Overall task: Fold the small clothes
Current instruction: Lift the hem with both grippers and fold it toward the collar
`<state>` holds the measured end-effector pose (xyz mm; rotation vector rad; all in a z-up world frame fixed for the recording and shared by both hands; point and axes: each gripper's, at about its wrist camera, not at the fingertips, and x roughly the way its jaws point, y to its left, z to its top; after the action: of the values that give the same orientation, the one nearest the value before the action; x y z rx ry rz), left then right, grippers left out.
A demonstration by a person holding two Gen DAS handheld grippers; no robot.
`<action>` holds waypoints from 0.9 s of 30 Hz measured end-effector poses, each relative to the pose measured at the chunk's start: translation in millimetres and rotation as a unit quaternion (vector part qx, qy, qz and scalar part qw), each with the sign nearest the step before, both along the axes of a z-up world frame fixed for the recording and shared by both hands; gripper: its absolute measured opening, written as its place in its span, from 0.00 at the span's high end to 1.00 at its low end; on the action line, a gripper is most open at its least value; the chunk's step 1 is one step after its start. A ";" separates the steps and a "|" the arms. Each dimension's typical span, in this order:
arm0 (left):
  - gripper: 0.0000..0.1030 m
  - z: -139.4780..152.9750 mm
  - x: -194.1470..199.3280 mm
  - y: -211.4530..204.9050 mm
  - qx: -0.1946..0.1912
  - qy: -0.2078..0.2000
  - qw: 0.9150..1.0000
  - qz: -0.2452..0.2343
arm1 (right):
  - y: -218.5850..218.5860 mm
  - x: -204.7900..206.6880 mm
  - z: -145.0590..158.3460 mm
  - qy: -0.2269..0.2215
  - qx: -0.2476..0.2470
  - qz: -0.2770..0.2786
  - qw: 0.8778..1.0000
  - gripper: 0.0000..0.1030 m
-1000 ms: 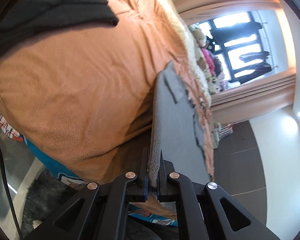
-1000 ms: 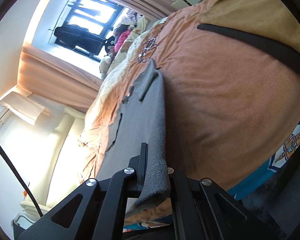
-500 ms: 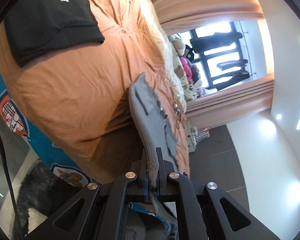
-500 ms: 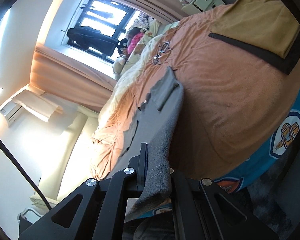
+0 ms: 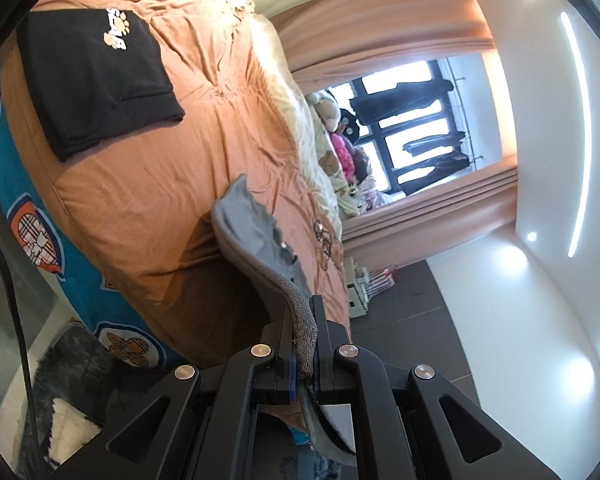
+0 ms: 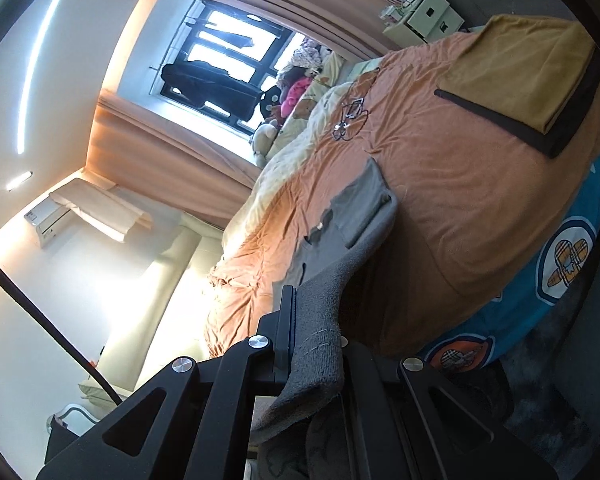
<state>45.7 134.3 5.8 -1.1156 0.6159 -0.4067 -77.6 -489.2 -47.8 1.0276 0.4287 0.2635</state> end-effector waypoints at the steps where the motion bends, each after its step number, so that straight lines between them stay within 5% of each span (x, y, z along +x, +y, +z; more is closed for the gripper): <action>1: 0.96 4.1 -2.8 0.3 0.000 -0.004 1.000 0.002 | -0.9 0.1 2.4 -0.004 -0.001 0.000 1.000 1.00; 11: 0.96 17.0 19.6 2.9 0.007 -0.011 1.000 0.016 | -14.8 51.3 0.6 -0.015 -0.019 0.004 1.000 1.00; 27: 0.95 14.7 137.9 -21.8 0.051 0.012 0.998 0.036 | -26.3 211.1 4.2 0.008 -0.042 0.018 0.999 1.00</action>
<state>183.6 112.5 20.5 -1.0428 0.6096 -0.2970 133.5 -515.5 -43.6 0.9406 0.4701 0.2672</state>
